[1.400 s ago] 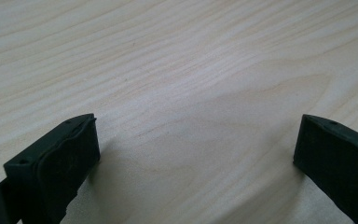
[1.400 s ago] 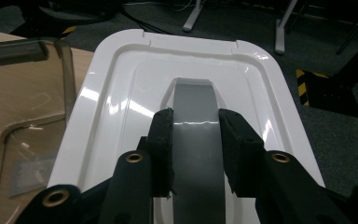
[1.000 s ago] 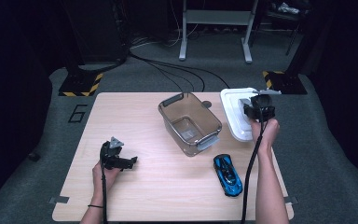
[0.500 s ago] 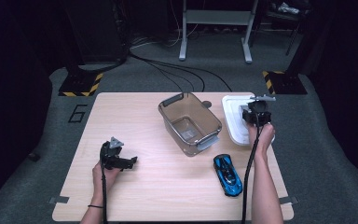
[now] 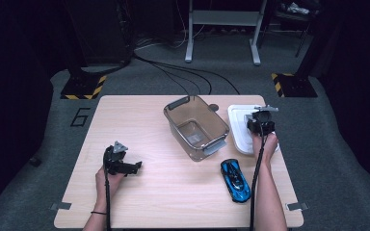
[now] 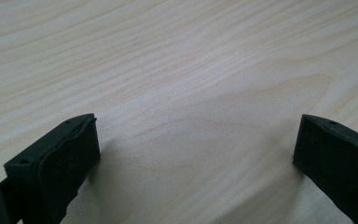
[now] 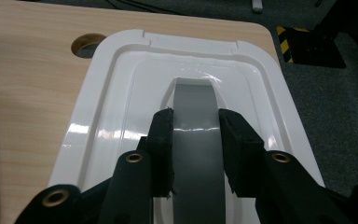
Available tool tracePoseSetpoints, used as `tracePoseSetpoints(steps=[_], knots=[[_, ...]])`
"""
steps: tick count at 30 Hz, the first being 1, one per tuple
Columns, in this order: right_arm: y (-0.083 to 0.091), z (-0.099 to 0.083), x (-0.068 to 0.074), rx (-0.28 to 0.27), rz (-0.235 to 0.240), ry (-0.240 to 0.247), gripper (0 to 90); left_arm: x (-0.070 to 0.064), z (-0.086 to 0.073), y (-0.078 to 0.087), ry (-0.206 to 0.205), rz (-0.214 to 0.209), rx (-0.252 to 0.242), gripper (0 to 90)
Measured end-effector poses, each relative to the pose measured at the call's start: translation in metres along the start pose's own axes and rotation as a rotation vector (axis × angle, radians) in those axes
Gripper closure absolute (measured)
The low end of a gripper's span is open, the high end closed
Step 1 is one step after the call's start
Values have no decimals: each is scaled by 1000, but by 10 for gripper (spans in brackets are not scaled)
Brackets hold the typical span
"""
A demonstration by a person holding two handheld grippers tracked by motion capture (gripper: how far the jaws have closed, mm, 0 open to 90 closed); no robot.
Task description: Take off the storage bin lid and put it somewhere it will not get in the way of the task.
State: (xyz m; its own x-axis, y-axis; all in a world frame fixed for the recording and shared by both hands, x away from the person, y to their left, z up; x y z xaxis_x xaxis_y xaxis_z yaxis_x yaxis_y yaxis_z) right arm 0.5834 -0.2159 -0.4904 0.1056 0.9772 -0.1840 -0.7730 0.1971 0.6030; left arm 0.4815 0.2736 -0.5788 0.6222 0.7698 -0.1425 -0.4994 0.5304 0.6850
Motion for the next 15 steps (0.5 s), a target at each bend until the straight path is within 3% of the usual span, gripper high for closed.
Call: tracePoseSetpoints(steps=[15], knots=[[-22,-21,13,48,1,8,663,0,0,0,2,0,-1,3]])
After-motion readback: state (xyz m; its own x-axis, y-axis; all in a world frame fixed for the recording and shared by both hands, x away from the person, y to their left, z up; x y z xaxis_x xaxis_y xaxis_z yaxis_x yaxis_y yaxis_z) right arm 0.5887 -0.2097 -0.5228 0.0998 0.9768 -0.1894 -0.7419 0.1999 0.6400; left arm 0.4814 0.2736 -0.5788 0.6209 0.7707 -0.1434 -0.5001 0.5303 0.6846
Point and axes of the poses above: each handheld gripper's, and its own axes: y roughly backward along the jaws, z roughly out of its top, x roughly to its left, the point moved 7 cm from there along -y, roughly forward along the jaws, and after that the axes turned 12 degrees about -z, right-handed, at the moved point
